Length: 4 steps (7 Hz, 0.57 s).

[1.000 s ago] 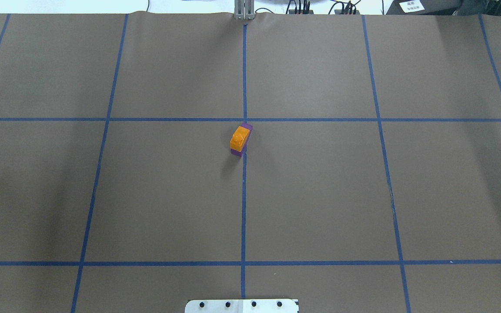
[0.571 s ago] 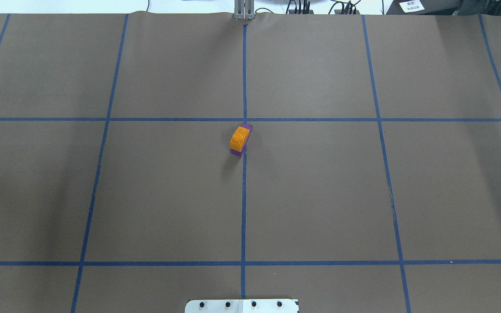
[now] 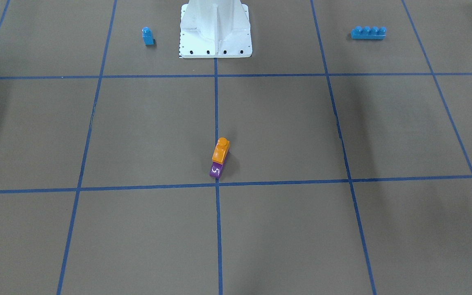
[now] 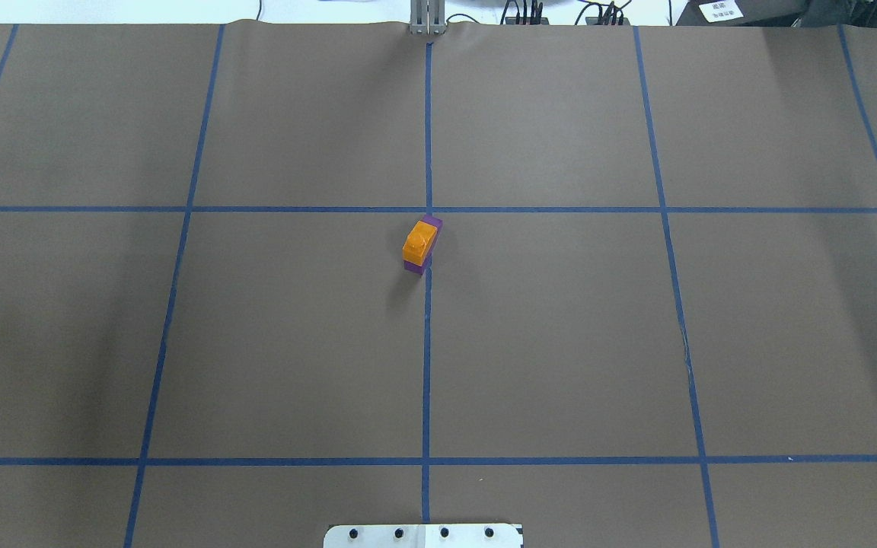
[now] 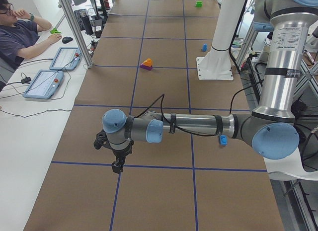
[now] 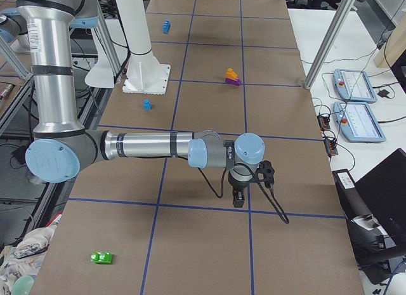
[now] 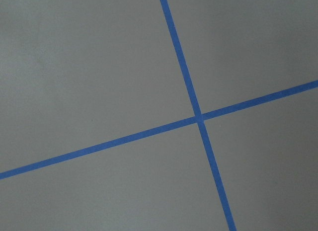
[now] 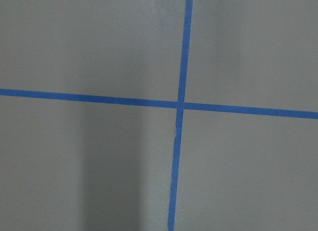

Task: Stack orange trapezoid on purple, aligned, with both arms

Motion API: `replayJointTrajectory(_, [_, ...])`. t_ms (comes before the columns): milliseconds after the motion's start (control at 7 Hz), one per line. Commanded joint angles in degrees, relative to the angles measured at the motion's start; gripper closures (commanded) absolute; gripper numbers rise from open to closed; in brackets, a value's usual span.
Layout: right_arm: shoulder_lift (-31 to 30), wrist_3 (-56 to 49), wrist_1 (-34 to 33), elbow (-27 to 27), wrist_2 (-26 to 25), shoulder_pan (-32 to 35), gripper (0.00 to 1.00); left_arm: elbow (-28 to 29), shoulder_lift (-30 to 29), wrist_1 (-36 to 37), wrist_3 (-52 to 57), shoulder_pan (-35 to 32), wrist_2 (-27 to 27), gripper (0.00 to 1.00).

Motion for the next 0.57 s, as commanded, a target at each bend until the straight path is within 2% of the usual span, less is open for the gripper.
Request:
replayJointTrajectory(0, [0.0, 0.0, 0.1, 0.0, 0.0, 0.0, 0.00, 0.2, 0.0, 0.2, -1.5, 0.1, -0.1, 0.00])
replayJointTrajectory(429, [0.0, 0.0, 0.1, 0.0, 0.0, 0.0, 0.00, 0.4, 0.0, 0.2, -1.5, 0.1, -0.1, 0.00])
